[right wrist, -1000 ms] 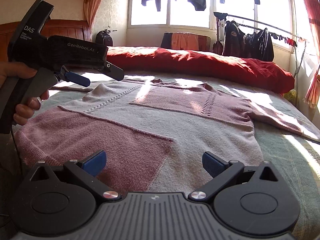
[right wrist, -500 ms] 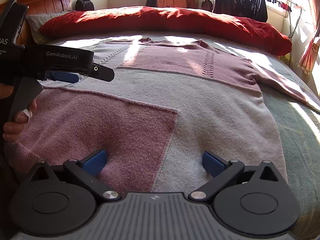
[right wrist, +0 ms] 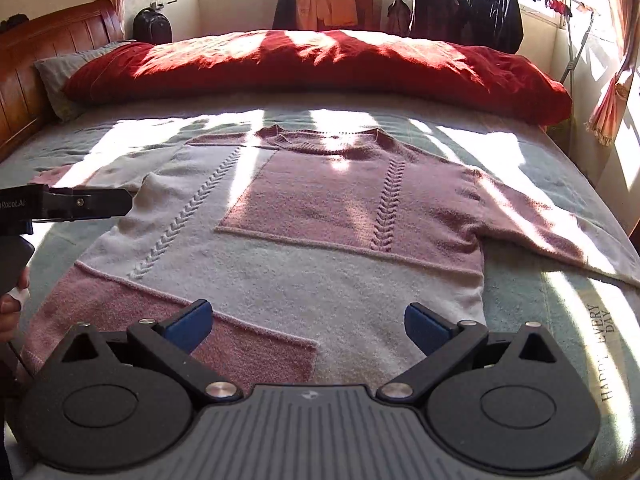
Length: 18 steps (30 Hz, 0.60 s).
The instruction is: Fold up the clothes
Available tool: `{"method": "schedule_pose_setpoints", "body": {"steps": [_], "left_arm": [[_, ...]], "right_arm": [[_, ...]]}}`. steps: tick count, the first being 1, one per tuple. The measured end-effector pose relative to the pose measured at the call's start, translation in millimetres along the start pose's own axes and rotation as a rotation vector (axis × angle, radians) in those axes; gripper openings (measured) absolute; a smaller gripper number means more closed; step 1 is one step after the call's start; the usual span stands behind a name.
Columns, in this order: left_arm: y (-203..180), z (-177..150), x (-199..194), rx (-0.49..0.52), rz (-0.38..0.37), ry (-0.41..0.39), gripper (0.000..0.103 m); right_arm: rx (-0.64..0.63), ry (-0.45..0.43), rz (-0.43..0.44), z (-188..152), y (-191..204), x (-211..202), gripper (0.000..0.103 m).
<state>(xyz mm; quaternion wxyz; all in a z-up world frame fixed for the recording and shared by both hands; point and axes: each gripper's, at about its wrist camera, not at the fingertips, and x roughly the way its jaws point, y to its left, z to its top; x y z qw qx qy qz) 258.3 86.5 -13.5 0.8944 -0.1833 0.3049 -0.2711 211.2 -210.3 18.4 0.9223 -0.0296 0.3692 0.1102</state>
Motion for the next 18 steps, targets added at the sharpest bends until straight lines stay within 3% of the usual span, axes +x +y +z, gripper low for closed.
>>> {"method": "schedule_pose_setpoints", "body": {"steps": [4, 8, 15, 18], "left_arm": [[25.3, -3.7, -9.2, -0.075, -0.122, 0.03, 0.102], [32.1, -3.1, -18.2, -0.055, -0.173, 0.029, 0.102], [34.7, -0.3, -28.1, 0.028, -0.219, 0.075, 0.102], [38.3, -1.9, -27.2, 0.034, -0.24, 0.096, 0.102]], "right_arm": [[-0.128, 0.04, 0.026, 58.0, 23.3, 50.3, 0.103], [-0.249, 0.095, 0.088, 101.8, 53.7, 111.6, 0.103], [-0.462, 0.084, 0.238, 127.6, 111.7, 195.1, 0.103], [-0.514, 0.076, 0.243, 130.5, 127.7, 222.1, 0.103]]}}
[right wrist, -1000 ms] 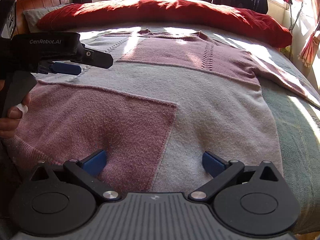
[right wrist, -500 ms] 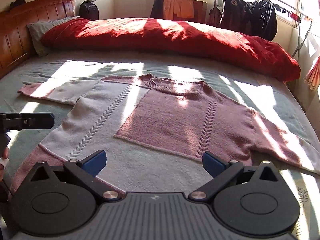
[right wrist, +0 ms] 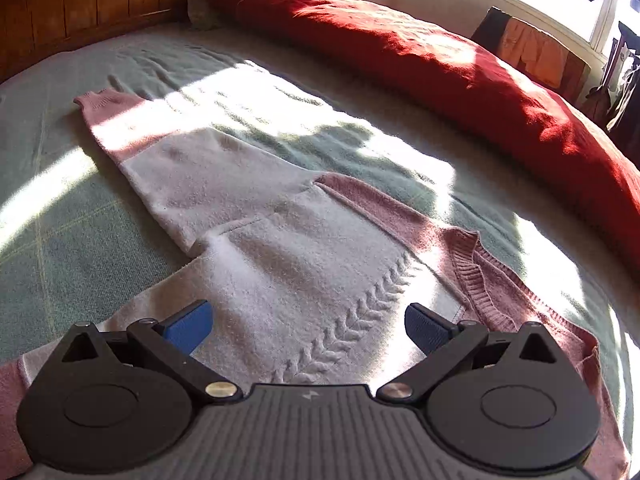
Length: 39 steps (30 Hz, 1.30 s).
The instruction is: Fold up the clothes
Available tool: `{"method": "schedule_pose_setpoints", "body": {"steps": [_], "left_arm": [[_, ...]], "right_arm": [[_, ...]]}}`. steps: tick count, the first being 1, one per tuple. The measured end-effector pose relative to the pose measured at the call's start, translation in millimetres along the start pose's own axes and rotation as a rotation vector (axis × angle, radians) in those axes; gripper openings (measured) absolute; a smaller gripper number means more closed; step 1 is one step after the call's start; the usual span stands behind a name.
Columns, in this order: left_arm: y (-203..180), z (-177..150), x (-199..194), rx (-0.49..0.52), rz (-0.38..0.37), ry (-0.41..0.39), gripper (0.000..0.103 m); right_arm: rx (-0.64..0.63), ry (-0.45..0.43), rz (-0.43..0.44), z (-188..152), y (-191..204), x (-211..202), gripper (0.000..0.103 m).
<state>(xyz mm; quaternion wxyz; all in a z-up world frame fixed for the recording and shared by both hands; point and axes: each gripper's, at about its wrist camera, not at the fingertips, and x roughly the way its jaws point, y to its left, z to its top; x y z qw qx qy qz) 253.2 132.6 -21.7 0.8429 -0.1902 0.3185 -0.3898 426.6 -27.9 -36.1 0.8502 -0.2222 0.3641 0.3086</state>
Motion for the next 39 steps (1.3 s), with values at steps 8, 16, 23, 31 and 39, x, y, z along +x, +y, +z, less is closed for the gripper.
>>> {"method": "schedule_pose_setpoints", "body": {"steps": [8, 16, 23, 31, 39], "left_arm": [[1.0, -0.3, 5.1, -0.005, 0.009, 0.008, 0.102], [-25.6, -1.0, -9.2, 0.043, -0.049, -0.043, 0.102], [-42.7, 1.1, 7.6, 0.073, -0.041, -0.035, 0.102], [-23.9, -7.4, 78.1, 0.042, 0.207, 0.117, 0.102], [-14.3, -12.7, 94.6, 0.016, 0.201, 0.135, 0.102]], "right_arm": [[-0.005, 0.016, 0.071, -3.3, 24.1, 31.6, 0.103], [-0.007, -0.019, 0.046, -17.9, 7.3, -23.4, 0.103], [0.054, 0.048, -0.105, -94.0, -30.4, -111.6, 0.103], [0.368, 0.04, -0.203, -194.4, -85.9, -167.9, 0.103], [0.491, -0.018, -0.217, -216.6, -120.3, -138.0, 0.103]]}}
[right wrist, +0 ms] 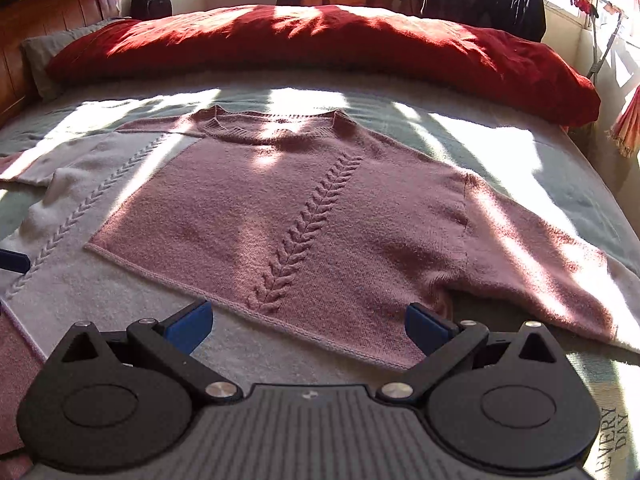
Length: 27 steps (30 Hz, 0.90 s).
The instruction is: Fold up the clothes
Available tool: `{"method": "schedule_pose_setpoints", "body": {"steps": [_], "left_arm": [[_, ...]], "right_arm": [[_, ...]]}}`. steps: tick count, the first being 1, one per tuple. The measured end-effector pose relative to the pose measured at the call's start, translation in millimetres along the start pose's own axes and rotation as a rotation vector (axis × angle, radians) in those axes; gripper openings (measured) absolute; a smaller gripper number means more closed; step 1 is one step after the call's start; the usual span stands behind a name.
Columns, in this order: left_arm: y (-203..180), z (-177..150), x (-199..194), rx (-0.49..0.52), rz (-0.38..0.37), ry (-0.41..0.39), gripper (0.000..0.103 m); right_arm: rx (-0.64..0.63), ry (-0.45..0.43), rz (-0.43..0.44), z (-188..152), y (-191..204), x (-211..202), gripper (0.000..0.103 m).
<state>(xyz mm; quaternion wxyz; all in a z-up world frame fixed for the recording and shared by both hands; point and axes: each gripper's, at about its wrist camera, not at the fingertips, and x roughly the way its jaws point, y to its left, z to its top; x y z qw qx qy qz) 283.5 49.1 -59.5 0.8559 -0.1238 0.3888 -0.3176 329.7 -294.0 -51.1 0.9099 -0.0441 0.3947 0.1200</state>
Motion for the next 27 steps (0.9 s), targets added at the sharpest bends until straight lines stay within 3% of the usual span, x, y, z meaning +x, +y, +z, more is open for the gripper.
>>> {"method": "schedule_pose_setpoints", "body": {"steps": [5, 9, 14, 19, 22, 27], "left_arm": [[-1.1, 3.3, 9.5, -0.007, 0.038, 0.015, 0.102], [-6.3, 2.5, 10.2, 0.024, 0.048, 0.021, 0.102], [-14.2, 0.9, 11.3, 0.038, 0.033, 0.024, 0.102], [-26.7, -5.1, 20.4, 0.084, 0.064, 0.053, 0.102], [-29.6, -6.8, 22.2, 0.102, 0.073, 0.055, 0.102], [-29.3, -6.2, 21.3, 0.093, 0.068, 0.051, 0.102]], "right_arm": [[0.049, 0.035, -0.001, 1.3, -8.2, 25.2, 0.103], [0.117, 0.018, -0.007, -13.3, -12.0, -4.8, 0.103], [0.126, -0.022, 0.083, -39.7, 13.6, -54.4, 0.103], [0.095, 0.047, 0.001, -86.0, 30.4, -58.8, 0.103], [0.145, -0.002, 0.0, -108.9, 29.9, -79.2, 0.103], [0.172, -0.038, -0.01, -109.9, 40.3, -96.6, 0.103]]}}
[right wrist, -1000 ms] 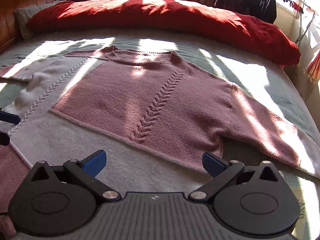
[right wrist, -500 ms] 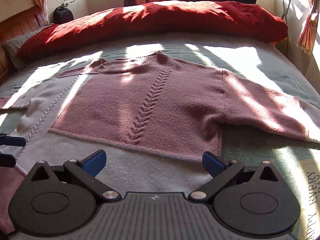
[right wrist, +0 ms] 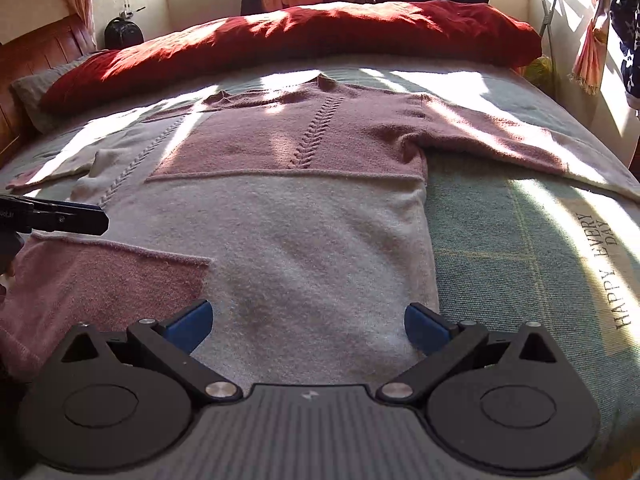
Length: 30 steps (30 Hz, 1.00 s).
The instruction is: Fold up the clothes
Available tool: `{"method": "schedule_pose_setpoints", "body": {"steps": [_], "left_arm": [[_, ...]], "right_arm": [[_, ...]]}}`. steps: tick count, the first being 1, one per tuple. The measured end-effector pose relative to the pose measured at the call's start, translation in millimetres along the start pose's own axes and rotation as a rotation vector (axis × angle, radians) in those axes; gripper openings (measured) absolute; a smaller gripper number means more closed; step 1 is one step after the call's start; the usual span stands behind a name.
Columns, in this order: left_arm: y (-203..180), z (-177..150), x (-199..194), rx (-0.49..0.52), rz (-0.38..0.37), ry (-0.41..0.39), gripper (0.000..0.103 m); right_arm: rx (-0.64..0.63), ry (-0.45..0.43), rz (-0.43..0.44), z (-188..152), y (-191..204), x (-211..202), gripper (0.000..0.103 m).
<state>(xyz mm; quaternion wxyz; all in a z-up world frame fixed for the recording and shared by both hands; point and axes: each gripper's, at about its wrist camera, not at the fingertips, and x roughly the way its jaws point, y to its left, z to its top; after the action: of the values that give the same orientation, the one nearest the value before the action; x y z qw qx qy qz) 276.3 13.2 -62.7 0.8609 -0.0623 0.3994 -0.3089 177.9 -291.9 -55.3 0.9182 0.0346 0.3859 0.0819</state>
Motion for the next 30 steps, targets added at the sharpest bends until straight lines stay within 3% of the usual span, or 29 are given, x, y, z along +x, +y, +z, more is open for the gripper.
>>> {"method": "schedule_pose_setpoints", "body": {"steps": [4, 9, 16, 23, 26, 30], "left_arm": [[-1.2, -0.6, -0.2, 0.006, 0.001, 0.002, 0.102], [1.6, -0.8, 3.6, -0.001, -0.009, 0.004, 0.102], [2.6, -3.3, 4.8, 0.003, -0.019, -0.005, 0.102], [2.4, -3.6, 4.7, 0.012, -0.017, -0.008, 0.102], [2.1, -3.5, 4.8, 0.012, -0.015, -0.009, 0.102], [1.0, -4.2, 4.7, 0.016, -0.011, -0.01, 0.102]], "right_arm": [[0.039, -0.005, 0.042, 5.0, 2.8, 11.9, 0.103], [0.08, -0.023, 0.022, -11.4, 0.2, 22.0, 0.103], [0.001, 0.005, -0.056, -12.5, 16.3, 27.2, 0.103], [-0.01, 0.033, -0.111, -21.6, 31.5, 4.0, 0.103], [-0.034, -0.011, -0.081, -25.8, 46.7, -9.2, 0.103], [-0.074, -0.006, -0.031, -19.5, 67.7, -2.6, 0.103]]}}
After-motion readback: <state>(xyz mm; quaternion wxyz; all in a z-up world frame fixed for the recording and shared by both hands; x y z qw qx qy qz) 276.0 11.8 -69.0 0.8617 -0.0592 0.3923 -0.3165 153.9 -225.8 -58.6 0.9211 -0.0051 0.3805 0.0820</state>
